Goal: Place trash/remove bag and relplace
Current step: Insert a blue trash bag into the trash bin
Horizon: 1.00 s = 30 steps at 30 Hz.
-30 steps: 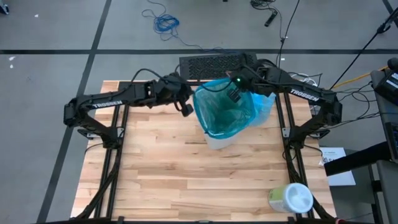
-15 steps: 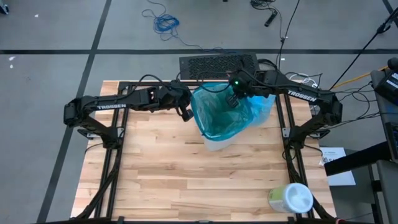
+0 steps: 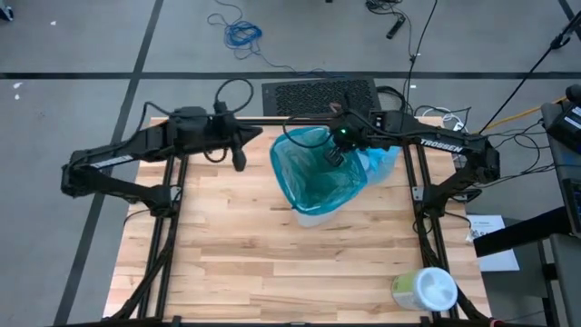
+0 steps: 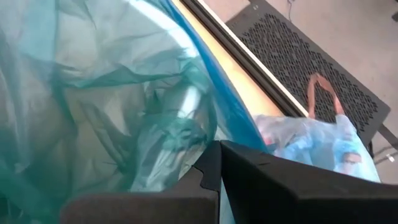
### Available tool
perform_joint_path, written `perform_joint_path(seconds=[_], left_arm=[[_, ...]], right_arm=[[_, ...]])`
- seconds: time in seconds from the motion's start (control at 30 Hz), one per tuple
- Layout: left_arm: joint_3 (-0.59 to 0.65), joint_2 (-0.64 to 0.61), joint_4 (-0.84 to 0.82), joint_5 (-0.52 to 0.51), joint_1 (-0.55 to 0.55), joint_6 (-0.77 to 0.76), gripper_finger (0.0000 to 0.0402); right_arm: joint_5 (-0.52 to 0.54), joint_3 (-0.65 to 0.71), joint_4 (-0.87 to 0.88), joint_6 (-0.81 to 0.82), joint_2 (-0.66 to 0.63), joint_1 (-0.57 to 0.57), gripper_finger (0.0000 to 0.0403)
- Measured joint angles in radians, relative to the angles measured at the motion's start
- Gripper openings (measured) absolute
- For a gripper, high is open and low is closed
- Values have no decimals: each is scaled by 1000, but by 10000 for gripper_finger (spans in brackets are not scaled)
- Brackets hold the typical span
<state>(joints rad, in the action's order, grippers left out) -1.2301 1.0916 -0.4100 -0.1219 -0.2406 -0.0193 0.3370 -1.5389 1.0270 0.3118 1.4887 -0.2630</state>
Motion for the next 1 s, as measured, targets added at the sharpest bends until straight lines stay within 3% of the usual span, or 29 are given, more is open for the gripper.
perform_joint_path(seconds=[0.3, 0.63, 1.0], left_arm=[[96, 122, 24, 36, -14, -28, 0], [289, 118, 279, 93, -14, -91, 0], [322, 118, 328, 93, -14, -103, 0]], right_arm=[[0, 0, -30, -20, 0, 3, 0], [0, 0, -28, -22, 0, 3, 0], [11, 0, 7, 26, 0, 20, 0]])
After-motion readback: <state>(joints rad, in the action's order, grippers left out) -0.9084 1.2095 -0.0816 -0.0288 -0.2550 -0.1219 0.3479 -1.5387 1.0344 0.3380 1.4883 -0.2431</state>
